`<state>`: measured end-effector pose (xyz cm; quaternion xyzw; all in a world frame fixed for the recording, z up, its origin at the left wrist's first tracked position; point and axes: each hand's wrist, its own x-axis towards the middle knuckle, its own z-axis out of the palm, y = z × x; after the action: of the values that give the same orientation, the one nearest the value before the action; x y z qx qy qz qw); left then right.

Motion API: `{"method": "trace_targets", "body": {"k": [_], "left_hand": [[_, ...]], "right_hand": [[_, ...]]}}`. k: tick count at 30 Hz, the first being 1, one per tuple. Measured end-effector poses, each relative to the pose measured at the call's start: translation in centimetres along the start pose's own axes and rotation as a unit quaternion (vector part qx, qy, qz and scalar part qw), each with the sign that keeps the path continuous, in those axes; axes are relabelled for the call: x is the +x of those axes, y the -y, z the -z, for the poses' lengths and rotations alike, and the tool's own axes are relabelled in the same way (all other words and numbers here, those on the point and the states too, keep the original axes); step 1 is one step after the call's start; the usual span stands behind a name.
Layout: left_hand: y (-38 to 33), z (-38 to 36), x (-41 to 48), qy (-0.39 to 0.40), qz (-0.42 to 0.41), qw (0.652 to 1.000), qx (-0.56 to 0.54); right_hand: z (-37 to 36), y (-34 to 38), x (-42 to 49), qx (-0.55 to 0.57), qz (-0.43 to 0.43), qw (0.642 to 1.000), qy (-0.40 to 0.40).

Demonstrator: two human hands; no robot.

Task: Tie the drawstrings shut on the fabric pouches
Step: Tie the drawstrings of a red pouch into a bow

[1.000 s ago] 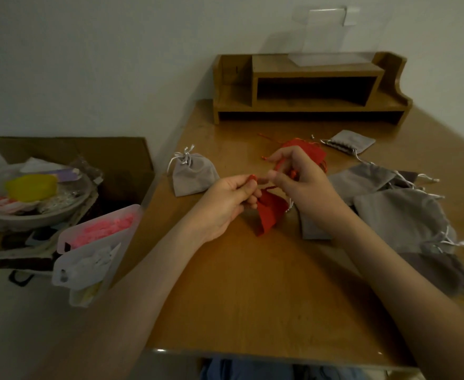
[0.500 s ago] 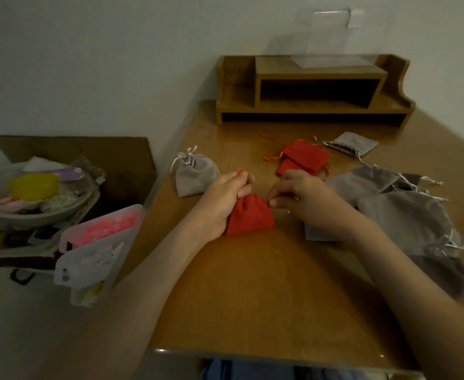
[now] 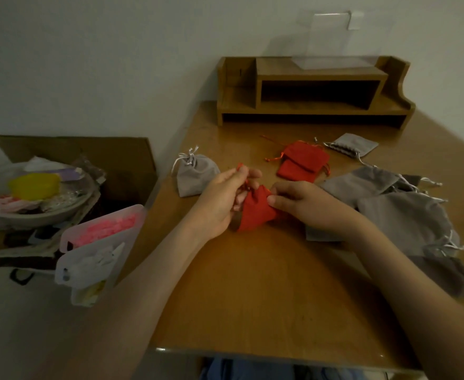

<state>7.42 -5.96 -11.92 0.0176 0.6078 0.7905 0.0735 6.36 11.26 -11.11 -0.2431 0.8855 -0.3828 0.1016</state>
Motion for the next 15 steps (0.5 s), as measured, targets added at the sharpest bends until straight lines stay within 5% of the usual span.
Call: {"method": "trace_targets", "body": {"k": [6, 15], "left_hand": [[-0.28, 0.23, 0.04, 0.028, -0.005, 0.996, -0.084], [0.21, -0.12, 0.11, 0.011, 0.015, 1.0, -0.004]], "right_hand": [[0.09, 0.24, -0.04, 0.06, 0.002, 0.998, -0.016], [0.37, -0.04, 0.13, 0.08, -0.039, 0.994, -0.059]]}}
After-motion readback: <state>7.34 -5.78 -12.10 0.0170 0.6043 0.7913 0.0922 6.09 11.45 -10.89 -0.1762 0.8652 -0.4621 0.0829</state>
